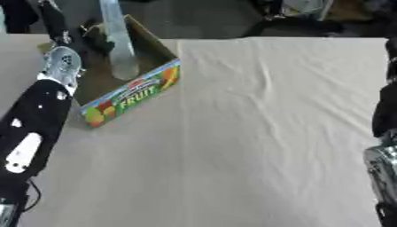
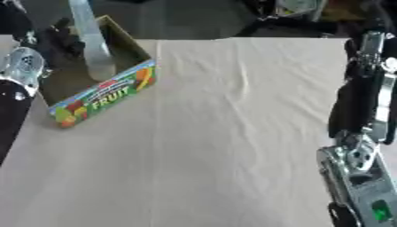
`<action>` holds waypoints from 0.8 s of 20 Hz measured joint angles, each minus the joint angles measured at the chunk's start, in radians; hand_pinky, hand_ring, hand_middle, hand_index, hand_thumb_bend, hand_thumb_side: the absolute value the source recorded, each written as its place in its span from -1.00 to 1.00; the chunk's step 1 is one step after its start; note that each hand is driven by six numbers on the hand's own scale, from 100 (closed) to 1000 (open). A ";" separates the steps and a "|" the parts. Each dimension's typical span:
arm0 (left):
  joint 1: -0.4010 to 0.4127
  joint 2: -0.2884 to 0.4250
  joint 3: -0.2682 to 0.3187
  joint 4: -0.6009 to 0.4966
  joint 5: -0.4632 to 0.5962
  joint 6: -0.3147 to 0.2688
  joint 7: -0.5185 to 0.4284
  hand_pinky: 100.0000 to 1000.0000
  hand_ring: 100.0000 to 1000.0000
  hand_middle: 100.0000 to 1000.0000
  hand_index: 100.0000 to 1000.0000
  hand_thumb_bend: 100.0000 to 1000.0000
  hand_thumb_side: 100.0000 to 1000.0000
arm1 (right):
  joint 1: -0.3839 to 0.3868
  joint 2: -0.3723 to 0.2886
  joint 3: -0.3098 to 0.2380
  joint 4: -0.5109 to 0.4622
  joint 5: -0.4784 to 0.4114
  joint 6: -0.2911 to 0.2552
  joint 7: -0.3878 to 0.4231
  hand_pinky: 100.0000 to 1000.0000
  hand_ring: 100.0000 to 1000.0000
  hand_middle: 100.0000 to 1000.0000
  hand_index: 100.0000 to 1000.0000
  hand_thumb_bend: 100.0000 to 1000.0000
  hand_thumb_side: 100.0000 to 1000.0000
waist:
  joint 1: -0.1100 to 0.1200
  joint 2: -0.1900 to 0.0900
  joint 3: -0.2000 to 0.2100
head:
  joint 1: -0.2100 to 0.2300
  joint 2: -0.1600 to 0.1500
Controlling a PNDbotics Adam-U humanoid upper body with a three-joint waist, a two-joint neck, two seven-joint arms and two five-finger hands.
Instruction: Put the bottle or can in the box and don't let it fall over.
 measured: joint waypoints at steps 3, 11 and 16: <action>0.027 0.000 0.002 0.002 0.004 0.007 0.018 -1.00 -1.00 -1.00 0.86 -0.10 1.00 | 0.008 0.000 -0.003 0.000 0.000 0.000 -0.001 0.98 0.81 0.94 0.77 -1.00 0.54 | -0.004 -0.010 0.012 | -0.005 0.002; 0.128 0.030 0.001 -0.120 -0.005 0.010 0.045 -1.00 -1.00 -1.00 0.87 -0.08 1.00 | 0.029 0.000 -0.010 0.000 0.000 0.000 -0.004 0.97 0.81 0.94 0.77 -1.00 0.52 | -0.001 -0.049 0.045 | -0.023 0.016; 0.215 0.055 0.021 -0.311 -0.036 -0.051 0.094 -1.00 -0.86 -0.79 0.78 0.21 1.00 | 0.046 0.000 -0.021 0.000 0.001 0.000 -0.013 0.97 0.81 0.94 0.77 -1.00 0.52 | 0.000 -0.071 0.063 | -0.035 0.033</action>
